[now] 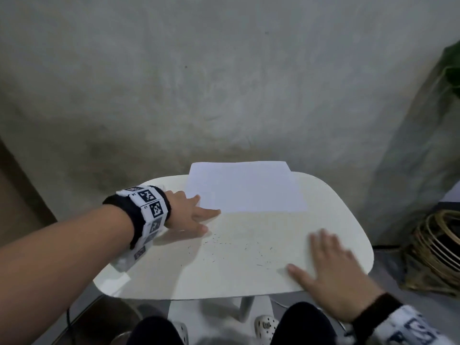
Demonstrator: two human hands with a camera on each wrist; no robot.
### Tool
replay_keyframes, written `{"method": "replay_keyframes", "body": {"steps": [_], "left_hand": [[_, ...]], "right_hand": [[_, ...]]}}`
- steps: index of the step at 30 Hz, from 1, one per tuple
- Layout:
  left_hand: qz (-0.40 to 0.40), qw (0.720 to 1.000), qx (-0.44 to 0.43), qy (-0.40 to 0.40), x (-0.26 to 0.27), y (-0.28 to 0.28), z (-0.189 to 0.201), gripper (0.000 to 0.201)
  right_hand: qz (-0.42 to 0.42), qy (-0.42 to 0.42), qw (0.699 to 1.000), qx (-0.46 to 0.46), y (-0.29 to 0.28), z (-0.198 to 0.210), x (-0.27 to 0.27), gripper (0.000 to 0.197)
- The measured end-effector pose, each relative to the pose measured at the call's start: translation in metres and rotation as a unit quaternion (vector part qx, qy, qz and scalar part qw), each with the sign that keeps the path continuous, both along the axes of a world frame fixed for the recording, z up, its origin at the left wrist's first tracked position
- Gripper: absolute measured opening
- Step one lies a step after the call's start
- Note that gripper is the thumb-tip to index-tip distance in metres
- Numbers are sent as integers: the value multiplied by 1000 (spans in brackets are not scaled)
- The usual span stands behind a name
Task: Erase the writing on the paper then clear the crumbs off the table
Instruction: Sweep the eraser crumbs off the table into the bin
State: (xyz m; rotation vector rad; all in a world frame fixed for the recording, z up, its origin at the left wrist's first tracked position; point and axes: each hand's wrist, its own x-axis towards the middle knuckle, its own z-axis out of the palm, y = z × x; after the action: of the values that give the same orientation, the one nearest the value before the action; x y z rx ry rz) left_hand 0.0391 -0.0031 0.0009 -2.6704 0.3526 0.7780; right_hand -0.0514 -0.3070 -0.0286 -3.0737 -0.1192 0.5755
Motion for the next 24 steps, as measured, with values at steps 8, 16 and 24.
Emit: {"method": "replay_keyframes", "body": {"steps": [8, 16, 24], "left_hand": [[-2, 1000, -14, 6, -2, 1, 4, 58], [-10, 1000, -10, 1, -4, -1, 4, 60], [8, 1000, -20, 2, -2, 4, 3, 67]], "right_hand": [[93, -35, 976, 192, 43, 6, 10, 79], [145, 47, 984, 92, 80, -7, -10, 118], [25, 54, 997, -54, 6, 59, 81, 83]]}}
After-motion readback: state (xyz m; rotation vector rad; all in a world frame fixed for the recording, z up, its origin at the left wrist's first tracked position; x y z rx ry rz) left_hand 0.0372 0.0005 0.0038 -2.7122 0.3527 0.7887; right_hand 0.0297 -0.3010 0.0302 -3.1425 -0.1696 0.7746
